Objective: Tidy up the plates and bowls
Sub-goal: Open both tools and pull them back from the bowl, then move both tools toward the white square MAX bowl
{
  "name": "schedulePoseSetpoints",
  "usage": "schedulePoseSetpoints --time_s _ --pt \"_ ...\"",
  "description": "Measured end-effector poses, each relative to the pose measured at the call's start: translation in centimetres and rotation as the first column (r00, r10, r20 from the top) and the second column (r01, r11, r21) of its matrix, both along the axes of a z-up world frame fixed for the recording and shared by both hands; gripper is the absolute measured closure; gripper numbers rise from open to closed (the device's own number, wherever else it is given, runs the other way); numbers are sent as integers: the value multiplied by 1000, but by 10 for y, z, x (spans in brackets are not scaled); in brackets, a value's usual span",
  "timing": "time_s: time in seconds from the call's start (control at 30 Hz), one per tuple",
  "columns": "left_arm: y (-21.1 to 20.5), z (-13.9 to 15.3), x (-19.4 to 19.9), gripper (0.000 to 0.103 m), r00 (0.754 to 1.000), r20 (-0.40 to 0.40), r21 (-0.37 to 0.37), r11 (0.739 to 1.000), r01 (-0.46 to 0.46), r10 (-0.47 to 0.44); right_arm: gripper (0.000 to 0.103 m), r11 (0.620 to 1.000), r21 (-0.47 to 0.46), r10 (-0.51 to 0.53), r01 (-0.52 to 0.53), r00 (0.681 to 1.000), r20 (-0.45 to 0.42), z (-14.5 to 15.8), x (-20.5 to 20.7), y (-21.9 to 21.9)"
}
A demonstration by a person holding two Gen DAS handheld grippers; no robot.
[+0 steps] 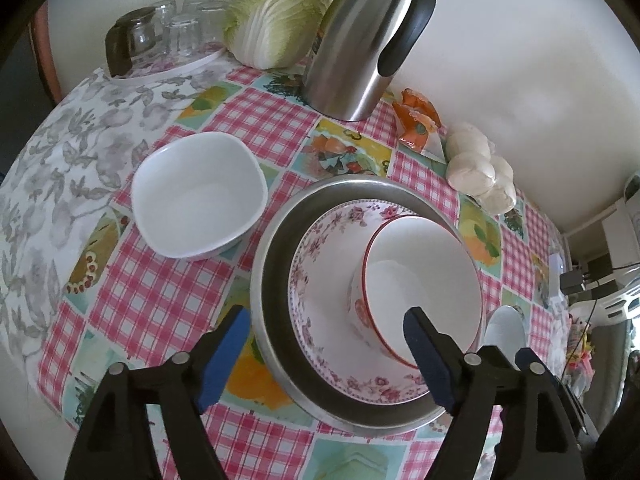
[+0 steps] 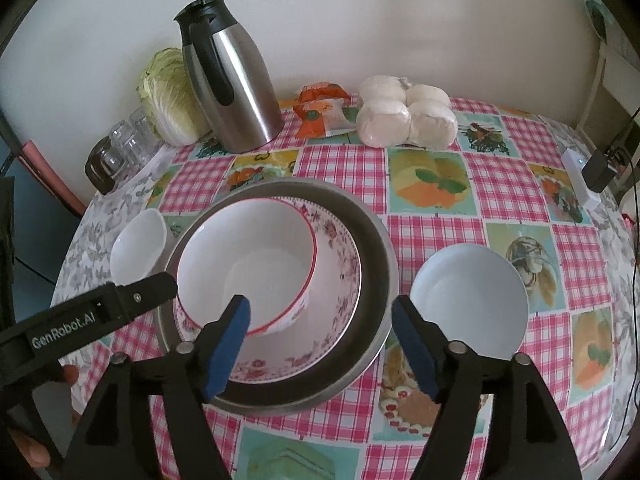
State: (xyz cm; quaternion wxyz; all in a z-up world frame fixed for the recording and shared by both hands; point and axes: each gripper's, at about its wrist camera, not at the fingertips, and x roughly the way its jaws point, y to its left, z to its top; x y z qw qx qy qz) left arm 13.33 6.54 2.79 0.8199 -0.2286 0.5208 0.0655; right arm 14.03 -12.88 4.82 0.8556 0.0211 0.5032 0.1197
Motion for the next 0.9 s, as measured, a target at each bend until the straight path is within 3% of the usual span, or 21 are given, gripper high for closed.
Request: schedulePoseSetpoints --time_s 0.2,0.37,0.9 --pt "3 1 -9 10 1000 1 13 1000 -10 10 21 1000 -10 -1 1 1000 0 -2 -9 -2" --pt "5 -1 -16 0 1000 1 32 999 -13 13 12 1000 -23 0 0 1000 22 0 -17 -4" --pt "7 -1 -39 0 999 31 118 993 -25 22 12 1000 -18 17 -15 994 109 1 -42 -7"
